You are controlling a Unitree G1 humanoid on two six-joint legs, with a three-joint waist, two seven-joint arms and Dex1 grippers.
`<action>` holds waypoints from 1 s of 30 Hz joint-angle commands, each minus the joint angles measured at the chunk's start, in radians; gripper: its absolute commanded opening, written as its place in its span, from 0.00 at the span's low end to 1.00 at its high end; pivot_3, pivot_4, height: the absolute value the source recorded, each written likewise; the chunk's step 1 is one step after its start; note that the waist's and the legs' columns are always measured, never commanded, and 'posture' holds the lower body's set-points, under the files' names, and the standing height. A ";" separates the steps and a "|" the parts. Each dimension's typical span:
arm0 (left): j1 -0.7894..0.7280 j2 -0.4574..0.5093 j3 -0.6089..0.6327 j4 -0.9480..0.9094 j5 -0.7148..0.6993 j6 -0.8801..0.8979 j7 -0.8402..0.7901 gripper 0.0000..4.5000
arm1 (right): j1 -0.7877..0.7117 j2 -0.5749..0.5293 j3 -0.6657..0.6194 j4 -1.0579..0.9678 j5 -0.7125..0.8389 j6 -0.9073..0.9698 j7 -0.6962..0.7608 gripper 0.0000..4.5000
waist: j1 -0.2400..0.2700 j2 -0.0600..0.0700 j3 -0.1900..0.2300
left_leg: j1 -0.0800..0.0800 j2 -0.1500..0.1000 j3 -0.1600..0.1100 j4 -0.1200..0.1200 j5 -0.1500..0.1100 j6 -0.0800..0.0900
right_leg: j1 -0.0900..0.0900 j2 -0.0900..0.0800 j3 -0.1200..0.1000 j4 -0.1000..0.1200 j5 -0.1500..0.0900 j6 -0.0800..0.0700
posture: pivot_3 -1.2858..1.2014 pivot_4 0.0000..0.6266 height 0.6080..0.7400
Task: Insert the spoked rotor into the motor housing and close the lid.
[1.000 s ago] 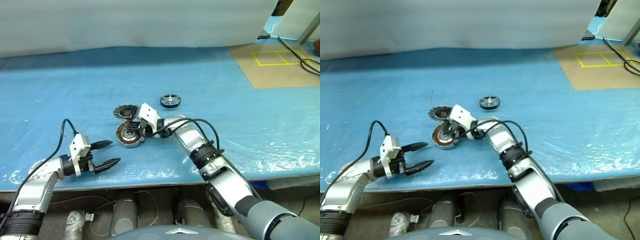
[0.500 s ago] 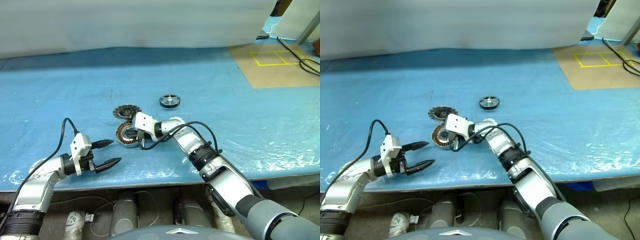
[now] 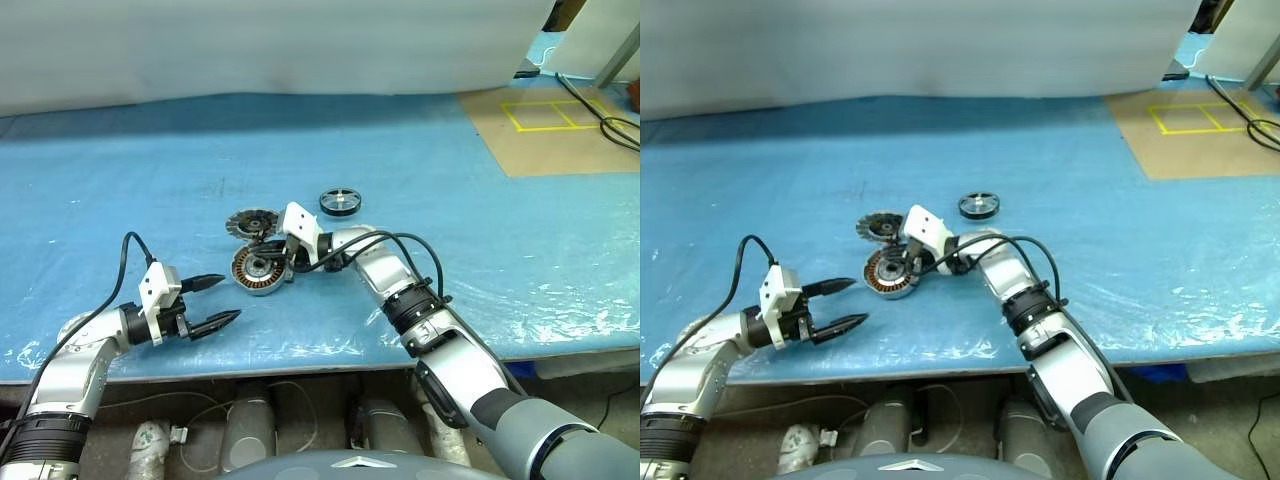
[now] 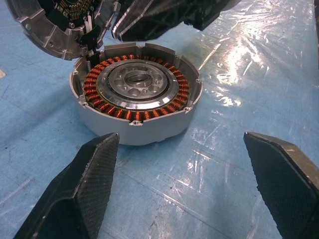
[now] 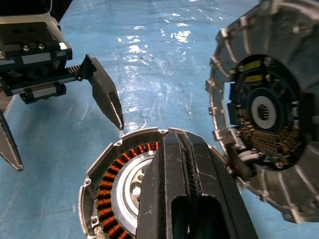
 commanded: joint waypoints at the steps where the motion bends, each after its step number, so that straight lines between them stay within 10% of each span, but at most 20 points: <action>1: -0.006 0.005 0.015 -0.004 -0.005 -0.016 -0.003 0.94 | -0.009 0.005 0.019 -0.001 -0.025 -0.038 -0.015 0.00 | 0.000 0.000 0.000 | 0.000 0.000 0.000 0.000 0.000 0.000 | 0.000 0.000 0.000 0.000 0.000 0.000 | 0.52 0.24 1.00; 30: -0.025 -0.005 -0.001 0.018 0.004 -0.029 -0.013 0.94 | 0.040 -0.024 0.167 0.182 -0.232 -0.232 -0.120 0.00 | 0.001 0.000 -0.001 | 0.009 -0.001 0.000 -0.001 0.000 0.000 | 0.008 0.000 0.001 0.000 0.000 0.000 | 0.52 0.24 1.00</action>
